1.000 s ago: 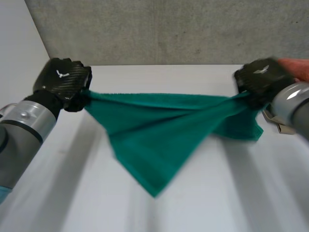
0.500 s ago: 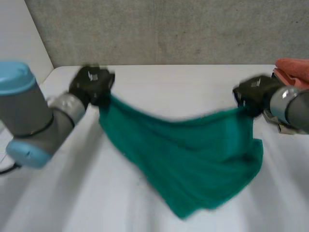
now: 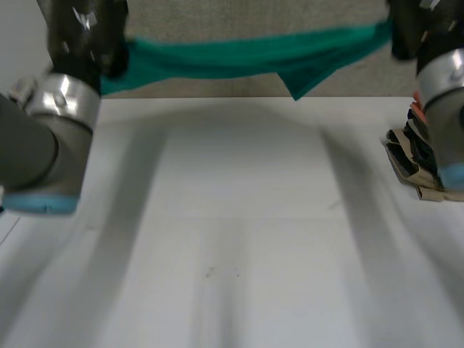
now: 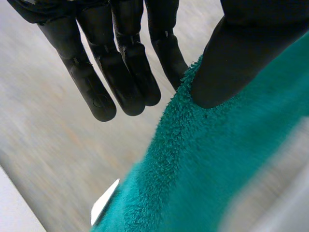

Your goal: Fold the laundry.

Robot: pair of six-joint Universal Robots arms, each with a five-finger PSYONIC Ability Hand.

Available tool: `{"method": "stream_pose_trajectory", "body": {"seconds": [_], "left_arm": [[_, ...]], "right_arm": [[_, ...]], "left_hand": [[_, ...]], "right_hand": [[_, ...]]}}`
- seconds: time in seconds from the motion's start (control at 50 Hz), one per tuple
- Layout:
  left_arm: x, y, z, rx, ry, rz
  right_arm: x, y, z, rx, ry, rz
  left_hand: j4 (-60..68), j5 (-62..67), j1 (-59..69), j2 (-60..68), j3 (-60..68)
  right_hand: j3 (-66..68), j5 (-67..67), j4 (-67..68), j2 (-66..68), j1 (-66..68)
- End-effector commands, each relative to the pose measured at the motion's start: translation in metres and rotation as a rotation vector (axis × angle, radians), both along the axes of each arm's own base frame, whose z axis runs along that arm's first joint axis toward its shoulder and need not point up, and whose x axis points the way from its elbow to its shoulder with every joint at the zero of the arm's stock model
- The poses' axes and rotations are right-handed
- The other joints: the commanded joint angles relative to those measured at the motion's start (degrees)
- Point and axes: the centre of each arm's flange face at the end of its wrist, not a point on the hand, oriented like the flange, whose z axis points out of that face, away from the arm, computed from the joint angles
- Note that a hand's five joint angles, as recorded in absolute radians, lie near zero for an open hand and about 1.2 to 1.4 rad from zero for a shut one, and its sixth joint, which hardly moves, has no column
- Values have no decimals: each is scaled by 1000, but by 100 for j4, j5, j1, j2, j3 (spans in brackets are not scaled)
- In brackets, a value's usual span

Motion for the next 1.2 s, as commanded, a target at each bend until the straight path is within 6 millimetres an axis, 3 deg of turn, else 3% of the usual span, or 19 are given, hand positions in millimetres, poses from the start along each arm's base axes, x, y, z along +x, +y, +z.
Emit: {"method": "stream_pose_trajectory", "body": {"seconds": [0.02,0.04,0.06,0.14,0.26,0.32,0.34,0.42,0.56,0.66,0.86,1.2], "left_arm": [[-2,24,-88,272,-117,-29],[-7,33,-111,338,-149,-50],[-9,39,-120,367,-164,-62],[-14,65,-152,516,-242,-100],[1,92,-168,738,-352,-66],[6,100,-161,779,-372,-65],[8,102,-152,780,-369,-67],[13,97,-131,725,-332,-50],[26,71,-114,678,-277,-42],[42,55,-121,712,-256,-79],[70,43,-148,820,-222,-51],[64,35,-184,851,-226,-101]], "right_arm": [[-3,21,-94,349,107,48],[-4,22,-108,391,118,49],[-6,25,-132,469,138,46],[-11,35,-166,594,179,39],[-15,53,-182,704,204,52],[-19,55,-185,731,207,46],[-21,55,-186,734,205,41],[-35,50,-190,751,191,6],[-42,45,-191,757,179,14],[-44,44,-191,760,175,7],[-43,45,-192,761,177,10],[-42,51,-196,777,180,16]], "left_hand": [[1113,1512,1326,1116,1141],[1113,1512,1326,1116,1141],[1113,1512,1326,1116,1141],[1113,1512,1326,1116,1141],[915,1315,1128,918,943],[-8,391,205,-5,19],[-895,-495,-681,-891,-867],[-3405,-3005,-3191,-3401,-3377],[-3814,-3414,-3600,-3810,-3786],[-3696,-3297,-3483,-3693,-3668],[-3662,-3263,-3449,-3659,-3634],[-3124,-2725,-2911,-3121,-3097]], "right_hand": [[1155,1109,1121,1259,1613],[1155,1109,1121,1259,1613],[1155,1109,1121,1259,1613],[1155,1109,1121,1259,1613],[1155,1109,1121,1259,1613],[1155,1109,1121,1259,1613],[1155,1109,1121,1259,1613],[1155,1109,1121,1259,1613],[1155,1109,1121,1259,1613],[1155,1109,1121,1259,1613],[1155,1109,1121,1259,1613],[1155,1109,1121,1259,1613]]}}
